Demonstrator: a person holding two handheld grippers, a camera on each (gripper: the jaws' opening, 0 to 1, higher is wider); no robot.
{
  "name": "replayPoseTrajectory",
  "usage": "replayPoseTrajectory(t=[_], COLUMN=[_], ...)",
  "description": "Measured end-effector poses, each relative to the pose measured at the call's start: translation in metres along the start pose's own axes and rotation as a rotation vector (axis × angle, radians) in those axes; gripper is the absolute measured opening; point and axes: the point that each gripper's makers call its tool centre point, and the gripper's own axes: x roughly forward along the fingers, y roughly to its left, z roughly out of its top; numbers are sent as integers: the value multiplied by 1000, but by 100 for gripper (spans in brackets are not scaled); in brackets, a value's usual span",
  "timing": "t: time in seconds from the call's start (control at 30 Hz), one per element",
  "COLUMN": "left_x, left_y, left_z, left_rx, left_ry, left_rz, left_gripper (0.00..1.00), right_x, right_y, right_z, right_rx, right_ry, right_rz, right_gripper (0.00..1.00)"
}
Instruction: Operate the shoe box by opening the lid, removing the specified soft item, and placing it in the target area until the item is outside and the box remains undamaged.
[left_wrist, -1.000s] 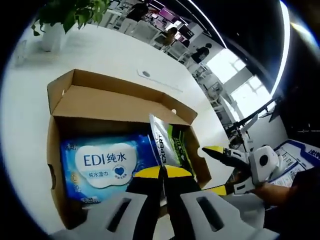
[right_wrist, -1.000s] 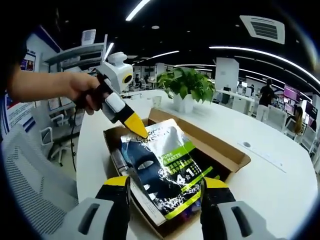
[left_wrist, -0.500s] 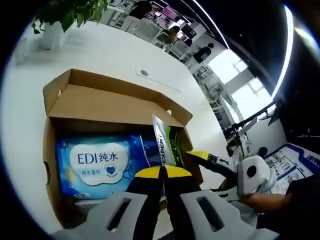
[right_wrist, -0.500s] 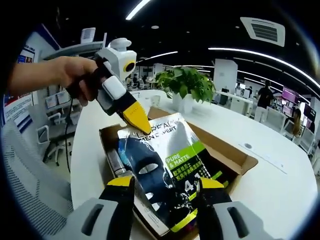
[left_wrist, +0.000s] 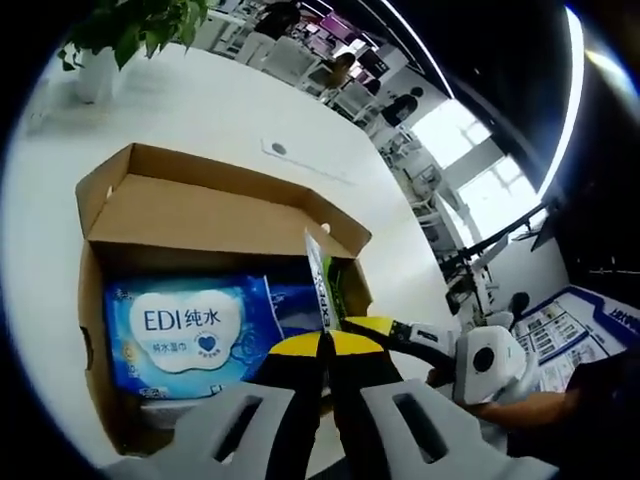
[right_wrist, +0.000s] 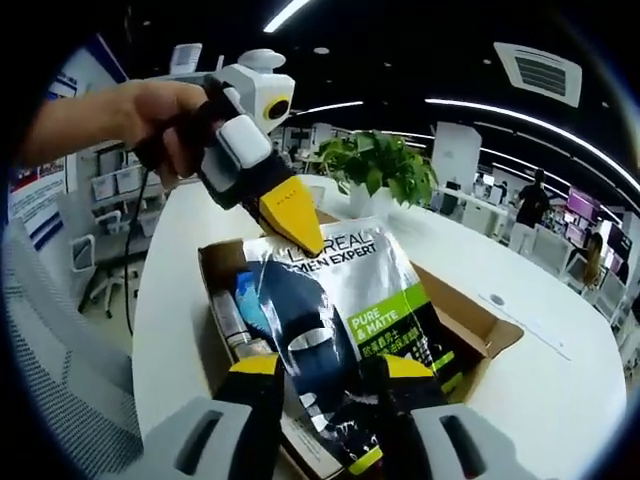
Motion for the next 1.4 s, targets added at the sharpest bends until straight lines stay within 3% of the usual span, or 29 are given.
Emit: replayPoseTrajectory(t=[0.23, 0.47, 0.77, 1.4], left_x=[2, 1, -5, -27], left_y=[6, 6, -5, -37], left_z=[-2, -4, 1, 17], left_rx=[126, 171, 218, 259], left_ry=[21, 26, -4, -75], left_rz=[71, 83, 59, -1], left_gripper=[0, 0, 0, 0], right_x=[-2, -6, -13, -41], right_y=[6, 6, 7, -1], right_z=[2, 6, 15, 48], right_rx=[-10, -10, -61, -105], right_ry=[-10, -25, -33, -84], right_rz=[16, 25, 33, 27], right_gripper=[14, 5, 0, 0])
